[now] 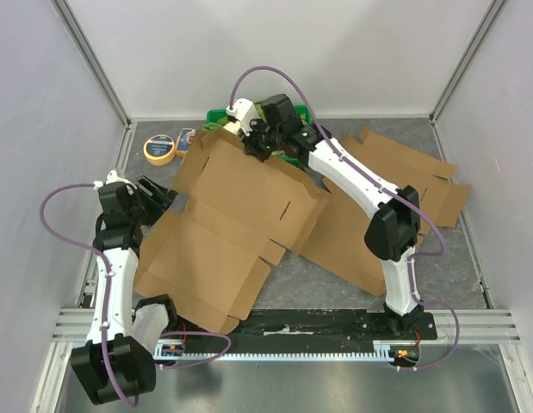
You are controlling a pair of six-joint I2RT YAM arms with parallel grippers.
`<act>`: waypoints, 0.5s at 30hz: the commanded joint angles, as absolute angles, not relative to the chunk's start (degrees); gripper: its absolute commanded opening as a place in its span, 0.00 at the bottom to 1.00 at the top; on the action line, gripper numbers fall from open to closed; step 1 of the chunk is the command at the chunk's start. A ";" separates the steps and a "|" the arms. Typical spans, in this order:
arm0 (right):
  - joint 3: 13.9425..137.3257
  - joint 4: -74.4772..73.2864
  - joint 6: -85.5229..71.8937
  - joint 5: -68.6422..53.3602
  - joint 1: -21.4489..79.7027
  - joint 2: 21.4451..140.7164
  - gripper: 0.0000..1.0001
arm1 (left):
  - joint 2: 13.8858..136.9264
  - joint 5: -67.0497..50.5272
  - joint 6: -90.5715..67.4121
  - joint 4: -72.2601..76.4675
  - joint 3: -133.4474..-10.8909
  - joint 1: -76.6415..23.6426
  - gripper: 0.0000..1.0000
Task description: Fold the paper box
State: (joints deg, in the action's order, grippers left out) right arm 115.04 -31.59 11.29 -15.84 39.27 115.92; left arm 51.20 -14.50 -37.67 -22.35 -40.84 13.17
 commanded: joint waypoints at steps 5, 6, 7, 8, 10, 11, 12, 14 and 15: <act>130.33 -32.43 18.98 -12.93 40.69 123.30 0.00 | 48.43 -9.33 -36.57 -25.83 -45.69 13.45 0.77; 131.39 -32.61 19.85 -11.61 40.69 123.40 0.00 | 48.17 -6.18 -36.13 -26.45 -45.79 13.36 0.78; 131.66 -32.78 21.43 -10.56 40.69 123.49 0.00 | 47.47 -4.33 -34.90 -27.15 -45.62 13.45 0.79; 131.49 -32.96 22.49 -9.33 40.61 123.23 0.00 | 47.29 -2.74 -34.63 -27.68 -45.79 13.45 0.81; 131.48 -33.05 25.21 -7.92 40.52 123.05 0.00 | 48.07 1.91 -34.54 -29.69 -47.01 13.54 0.80; 132.35 -33.22 25.75 -7.13 40.43 123.48 0.00 | 48.34 2.63 -34.45 -29.62 -48.24 13.54 0.80; 132.71 -33.40 26.01 -7.90 40.26 123.66 0.00 | 48.69 2.64 -34.28 -29.45 -48.86 13.54 0.79; 132.89 -33.40 26.54 -10.10 40.08 123.92 0.00 | 49.48 1.94 -34.01 -29.00 -51.14 13.54 0.79; 132.80 -33.49 26.37 -12.72 40.08 124.01 0.00 | 49.92 -1.89 -33.58 -28.48 -51.85 13.54 0.78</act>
State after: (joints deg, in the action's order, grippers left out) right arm 129.54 -34.06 22.87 -10.20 40.38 123.61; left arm 49.06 -1.67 -36.34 -29.10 -46.57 13.17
